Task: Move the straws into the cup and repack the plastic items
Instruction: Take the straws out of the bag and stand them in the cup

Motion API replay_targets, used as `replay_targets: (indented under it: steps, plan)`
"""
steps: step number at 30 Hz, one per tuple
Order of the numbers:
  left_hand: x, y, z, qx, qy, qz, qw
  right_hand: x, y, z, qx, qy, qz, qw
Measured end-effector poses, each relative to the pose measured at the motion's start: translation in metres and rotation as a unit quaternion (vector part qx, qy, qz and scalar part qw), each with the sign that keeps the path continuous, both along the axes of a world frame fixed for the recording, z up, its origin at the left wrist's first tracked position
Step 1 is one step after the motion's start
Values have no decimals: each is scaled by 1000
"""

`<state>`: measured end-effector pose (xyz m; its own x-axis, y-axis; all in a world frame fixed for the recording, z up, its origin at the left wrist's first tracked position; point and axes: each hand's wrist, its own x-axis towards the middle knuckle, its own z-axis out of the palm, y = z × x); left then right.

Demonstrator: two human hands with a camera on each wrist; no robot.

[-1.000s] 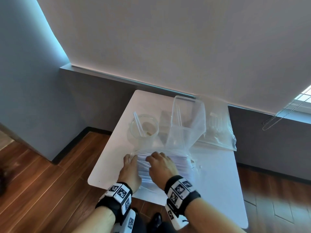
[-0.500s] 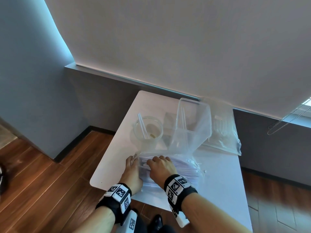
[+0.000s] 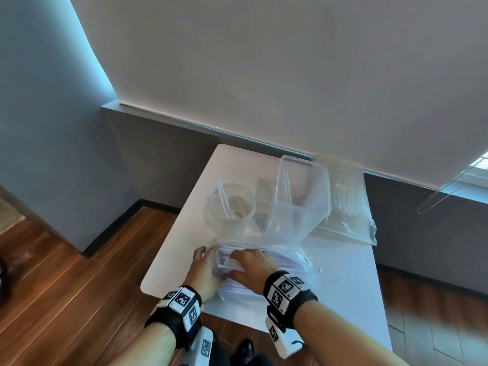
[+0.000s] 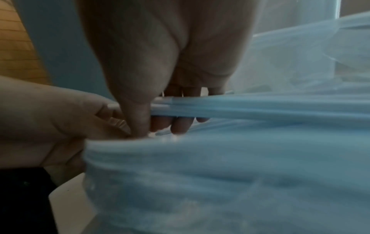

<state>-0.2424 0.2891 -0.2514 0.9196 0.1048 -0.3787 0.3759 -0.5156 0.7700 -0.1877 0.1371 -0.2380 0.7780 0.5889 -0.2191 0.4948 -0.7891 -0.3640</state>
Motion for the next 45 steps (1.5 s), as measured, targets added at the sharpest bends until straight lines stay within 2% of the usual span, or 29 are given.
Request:
replay_targets:
  steps: [5, 10, 16, 21, 25, 28, 30, 33, 36, 39, 41, 43, 45]
  plan:
    - [-1, 0, 4, -18, -19, -3, 1000, -3, 4, -8, -57, 10, 10, 998]
    - [-3, 6, -1, -2, -5, -20, 1000, -4, 1, -3, -9, -2, -19, 1000]
    - [-4, 8, -8, 7, 5, -27, 1000, -2, -5, 13, -16, 12, -35, 999]
    - [2, 8, -9, 14, 27, -28, 999, 0, -5, 32, -49, -34, 31, 998]
    - [8, 7, -8, 51, 16, -38, 998, 6, -6, 70, 46, -77, 49, 995]
    - [11, 5, -11, 82, 16, -44, 996, 20, -4, 111, 156, -18, -15, 988]
    - [12, 6, -12, 93, 13, -46, 995, 33, -1, 144, 223, -12, -47, 974]
    - [14, 6, -13, 102, 0, -49, 994, 60, 5, 187, 329, -85, -67, 938]
    - [15, 5, -15, 115, -10, -58, 992, 91, 22, 205, 385, -140, -83, 908]
    - [16, 3, -19, 118, -28, -66, 990, 121, 45, 196, 339, -144, -97, 925]
    - [16, 2, -19, 117, -24, -60, 991, 138, 58, 175, 242, -119, -103, 957]
    - [17, 2, -19, 110, -19, -60, 992, 149, 67, 150, 120, -59, -91, 987]
    - [16, 4, -22, 104, -13, -66, 992, 151, 68, 130, 25, 9, -55, 998]
